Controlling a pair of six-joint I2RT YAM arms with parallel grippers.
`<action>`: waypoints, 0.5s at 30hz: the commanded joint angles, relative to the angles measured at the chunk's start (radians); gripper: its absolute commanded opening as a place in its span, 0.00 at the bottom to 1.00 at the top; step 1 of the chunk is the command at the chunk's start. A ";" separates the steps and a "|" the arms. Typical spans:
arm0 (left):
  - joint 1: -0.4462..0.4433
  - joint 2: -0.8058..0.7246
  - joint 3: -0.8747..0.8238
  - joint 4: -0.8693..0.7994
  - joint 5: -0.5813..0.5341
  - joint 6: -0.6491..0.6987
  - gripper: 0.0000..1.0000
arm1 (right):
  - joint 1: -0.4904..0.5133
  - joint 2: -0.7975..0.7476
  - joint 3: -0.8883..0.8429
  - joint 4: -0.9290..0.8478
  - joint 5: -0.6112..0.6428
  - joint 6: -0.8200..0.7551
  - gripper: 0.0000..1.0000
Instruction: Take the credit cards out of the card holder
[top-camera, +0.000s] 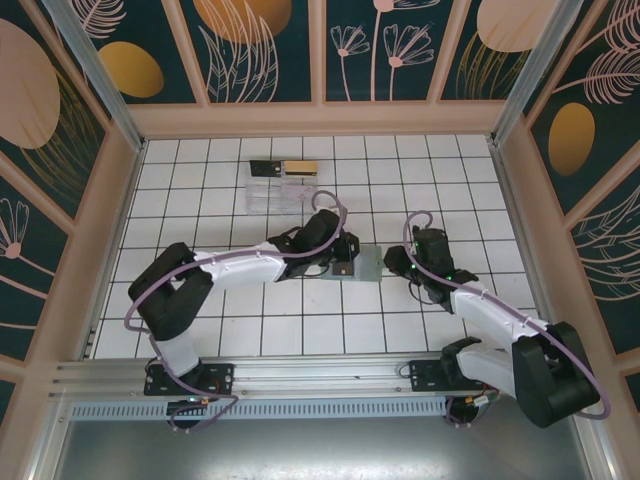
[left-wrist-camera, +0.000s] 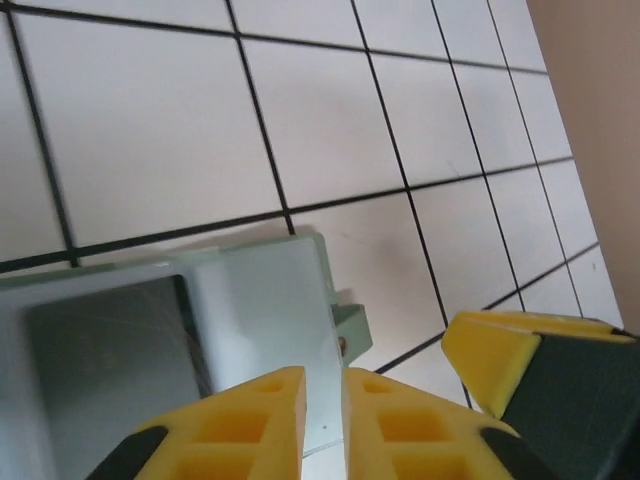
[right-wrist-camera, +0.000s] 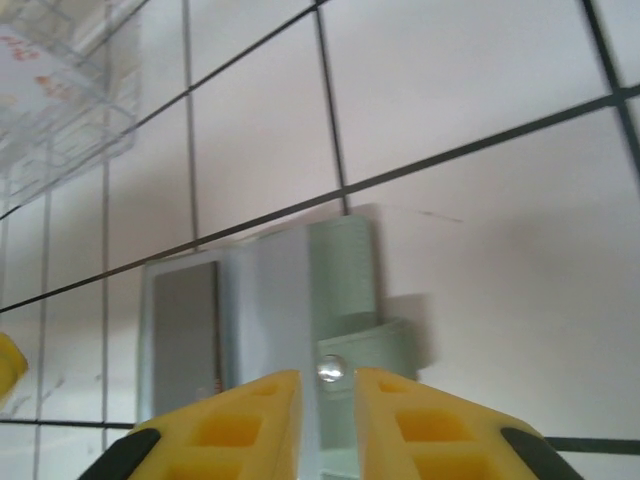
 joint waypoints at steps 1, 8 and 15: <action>0.030 -0.031 -0.065 -0.074 -0.093 0.034 0.02 | 0.028 0.013 0.048 0.088 -0.092 -0.023 0.22; 0.074 0.022 -0.117 -0.022 -0.027 0.036 0.00 | 0.069 0.188 0.112 0.162 -0.210 -0.007 0.11; 0.084 0.072 -0.119 -0.009 -0.008 0.033 0.00 | 0.054 0.334 0.141 0.212 -0.338 0.003 0.11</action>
